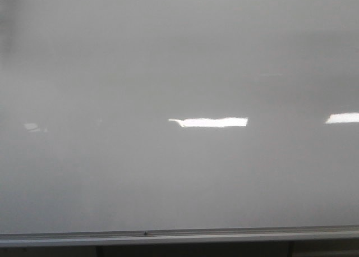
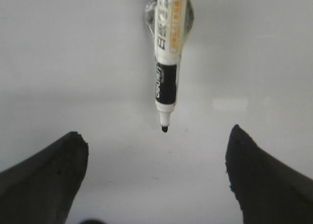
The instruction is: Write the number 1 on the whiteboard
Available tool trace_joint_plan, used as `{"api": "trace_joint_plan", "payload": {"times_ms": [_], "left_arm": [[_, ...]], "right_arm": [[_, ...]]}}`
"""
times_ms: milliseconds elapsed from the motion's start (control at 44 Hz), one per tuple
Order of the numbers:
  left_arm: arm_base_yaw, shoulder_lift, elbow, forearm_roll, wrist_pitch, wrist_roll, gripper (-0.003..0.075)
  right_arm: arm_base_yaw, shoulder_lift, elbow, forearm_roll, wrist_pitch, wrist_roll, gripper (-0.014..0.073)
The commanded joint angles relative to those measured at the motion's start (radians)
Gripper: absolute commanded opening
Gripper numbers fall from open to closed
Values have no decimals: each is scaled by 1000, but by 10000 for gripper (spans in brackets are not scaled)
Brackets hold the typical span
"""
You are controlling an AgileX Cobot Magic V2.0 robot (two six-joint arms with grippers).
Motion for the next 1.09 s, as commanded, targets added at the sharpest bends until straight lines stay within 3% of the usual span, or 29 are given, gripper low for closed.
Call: {"api": "trace_joint_plan", "payload": {"times_ms": [0,341,751,842,1069], "left_arm": [[-5,25,-65,-27,-73,-6,565],[-40,100,-95,-29,-194,-6,565],[-40,147,-102,-27,-207,-6,559],[-40,147,-102,-27,-211,-6,496],[-40,152,-102,-27,-251,-6,255]], "right_arm": [[-6,2,-28,-12,-73,-9,612],[-6,2,-28,-12,-73,-9,612],[-6,2,-28,-13,-73,-9,612],[-6,2,-28,-13,-72,-9,612],[-6,2,-28,-13,-72,-9,612]]}}
